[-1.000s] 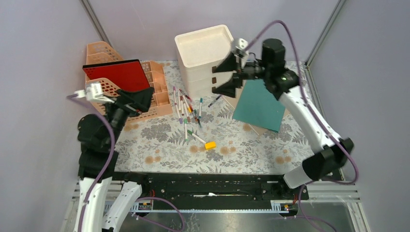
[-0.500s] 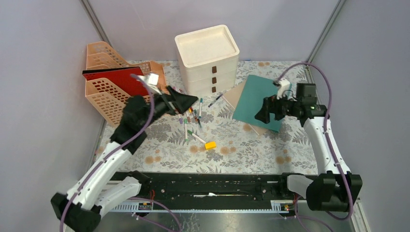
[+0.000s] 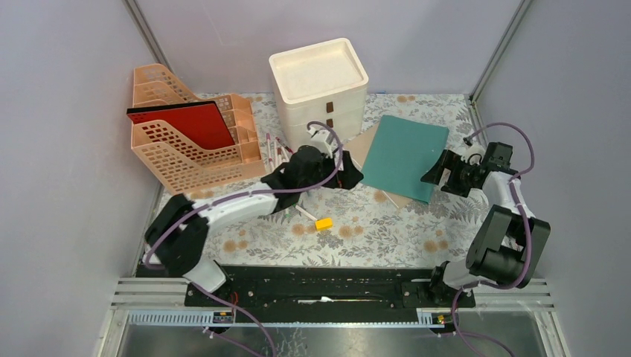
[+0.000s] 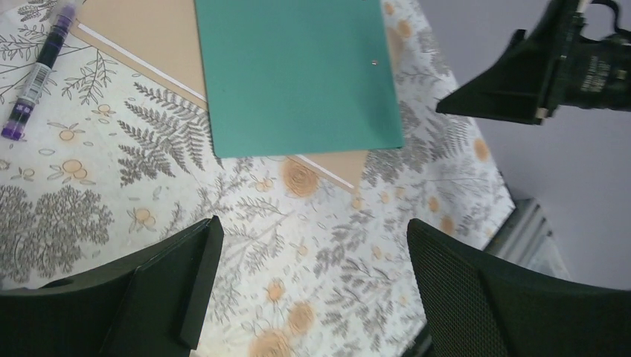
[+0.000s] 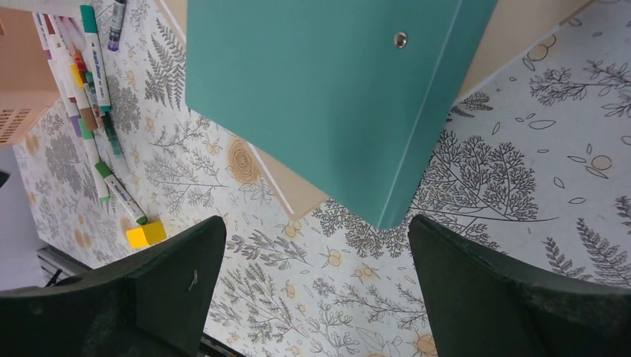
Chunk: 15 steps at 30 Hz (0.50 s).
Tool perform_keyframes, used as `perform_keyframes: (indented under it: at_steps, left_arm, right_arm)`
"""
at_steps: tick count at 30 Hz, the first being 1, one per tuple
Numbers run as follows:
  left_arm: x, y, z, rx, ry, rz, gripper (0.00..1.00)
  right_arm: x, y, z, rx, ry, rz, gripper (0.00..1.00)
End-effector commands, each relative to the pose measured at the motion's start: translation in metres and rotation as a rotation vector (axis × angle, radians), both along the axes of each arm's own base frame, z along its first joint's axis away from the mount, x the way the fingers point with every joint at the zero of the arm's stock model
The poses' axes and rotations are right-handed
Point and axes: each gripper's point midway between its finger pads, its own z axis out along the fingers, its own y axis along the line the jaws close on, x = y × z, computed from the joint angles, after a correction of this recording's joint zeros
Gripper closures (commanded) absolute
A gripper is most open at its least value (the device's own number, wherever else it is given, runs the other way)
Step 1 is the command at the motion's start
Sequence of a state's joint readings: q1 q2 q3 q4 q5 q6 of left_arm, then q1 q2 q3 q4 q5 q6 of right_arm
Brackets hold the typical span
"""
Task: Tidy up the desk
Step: Pick up the folder from the center of the board.
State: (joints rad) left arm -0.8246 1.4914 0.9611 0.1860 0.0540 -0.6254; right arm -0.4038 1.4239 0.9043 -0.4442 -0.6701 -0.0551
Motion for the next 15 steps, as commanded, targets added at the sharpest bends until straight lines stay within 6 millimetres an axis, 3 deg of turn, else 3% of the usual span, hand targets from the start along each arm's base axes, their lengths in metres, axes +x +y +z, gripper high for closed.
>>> perform_keyframes:
  at_steps: [1, 8, 15]
  left_arm:
    - [0.039, -0.027, 0.017, -0.029, -0.122, 0.030, 0.02]
    - [0.072, -0.061, -0.027, 0.020, -0.067, 0.012, 0.07]
    - [0.093, -0.066, -0.076, 0.046, 0.076, 0.023, 0.20]
  right_arm:
    - [0.016, -0.009, -0.009, 0.021, -0.007, -0.074, 0.00]
    - [0.014, -0.022, -0.036, 0.091, 0.066, -0.125, 0.01]
    - [0.017, -0.021, -0.049, 0.152, 0.102, -0.113, 0.05]
